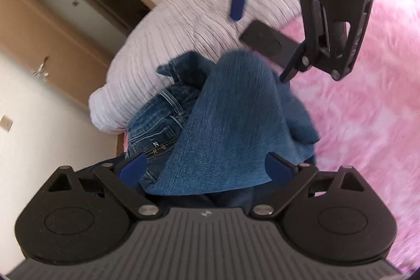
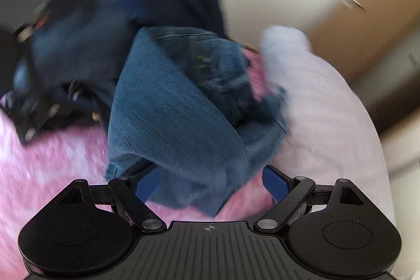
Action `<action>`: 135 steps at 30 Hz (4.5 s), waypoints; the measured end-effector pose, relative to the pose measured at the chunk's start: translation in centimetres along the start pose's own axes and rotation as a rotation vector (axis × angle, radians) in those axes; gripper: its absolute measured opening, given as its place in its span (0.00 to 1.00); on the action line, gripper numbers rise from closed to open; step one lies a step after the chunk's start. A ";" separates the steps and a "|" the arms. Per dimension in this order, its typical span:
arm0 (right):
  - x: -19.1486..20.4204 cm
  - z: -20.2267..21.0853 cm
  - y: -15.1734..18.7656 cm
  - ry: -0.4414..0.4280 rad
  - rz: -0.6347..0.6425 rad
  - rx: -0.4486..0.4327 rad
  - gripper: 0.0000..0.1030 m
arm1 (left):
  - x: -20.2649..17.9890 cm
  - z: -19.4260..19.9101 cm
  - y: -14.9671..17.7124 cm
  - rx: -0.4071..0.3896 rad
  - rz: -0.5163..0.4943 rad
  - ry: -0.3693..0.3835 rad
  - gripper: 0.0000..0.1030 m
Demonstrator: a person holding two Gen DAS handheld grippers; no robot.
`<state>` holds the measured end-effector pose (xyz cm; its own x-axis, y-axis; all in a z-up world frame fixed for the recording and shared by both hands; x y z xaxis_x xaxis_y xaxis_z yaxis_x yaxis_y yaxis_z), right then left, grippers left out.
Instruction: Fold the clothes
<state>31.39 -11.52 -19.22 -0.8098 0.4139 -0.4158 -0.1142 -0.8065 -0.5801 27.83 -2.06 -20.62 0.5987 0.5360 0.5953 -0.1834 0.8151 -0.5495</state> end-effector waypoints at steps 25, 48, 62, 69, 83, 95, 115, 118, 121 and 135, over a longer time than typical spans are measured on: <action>11.0 13.3 5.4 -0.191 -0.020 0.120 0.02 | -8.5 14.7 0.1 -0.072 -0.028 0.165 0.00; 35.2 45.2 30.6 -0.250 -0.345 0.562 0.00 | -29.0 25.2 4.7 0.146 0.079 0.463 0.34; 34.0 45.7 37.4 0.175 -0.912 0.641 0.62 | -34.1 16.4 10.2 0.425 0.525 0.590 0.63; 22.0 38.8 40.8 0.225 -1.036 0.387 0.75 | -34.2 17.7 9.3 0.387 0.519 0.529 0.24; 7.2 17.4 48.5 0.170 -1.129 0.098 0.54 | -32.3 22.7 7.2 0.450 0.564 0.226 0.09; 13.1 46.3 54.8 0.632 -1.367 0.080 0.02 | -32.0 21.7 6.2 0.486 0.450 0.314 0.10; 26.4 76.0 62.2 1.434 -1.559 0.361 0.02 | -33.4 20.6 6.4 0.507 0.290 0.370 0.10; 26.8 74.6 64.2 1.396 -1.538 0.450 0.03 | -33.9 20.5 6.7 0.515 0.285 0.361 0.11; 29.6 72.3 67.2 1.354 -1.641 0.657 0.05 | -34.0 20.7 6.8 0.512 0.291 0.353 0.11; 23.6 54.6 56.1 0.722 -1.545 0.291 0.44 | -32.8 22.8 5.1 0.523 0.320 0.344 0.09</action>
<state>-25.55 -69.99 -23.36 0.5304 0.8411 0.1059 -0.6323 0.4757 -0.6115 -10.55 -10.48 -29.54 0.6493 0.7378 0.1844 -0.6911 0.6737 -0.2617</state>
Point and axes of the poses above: each gripper's, at about its wrist camera, not at the fingertips, and z roughly against the way its jaws point, x to its left, y to its underside, the point moved 4 cm from there along -z, roughly the way its jaws point, and after that the axes turned 9 degrees about -x, right-handed, at the moved point
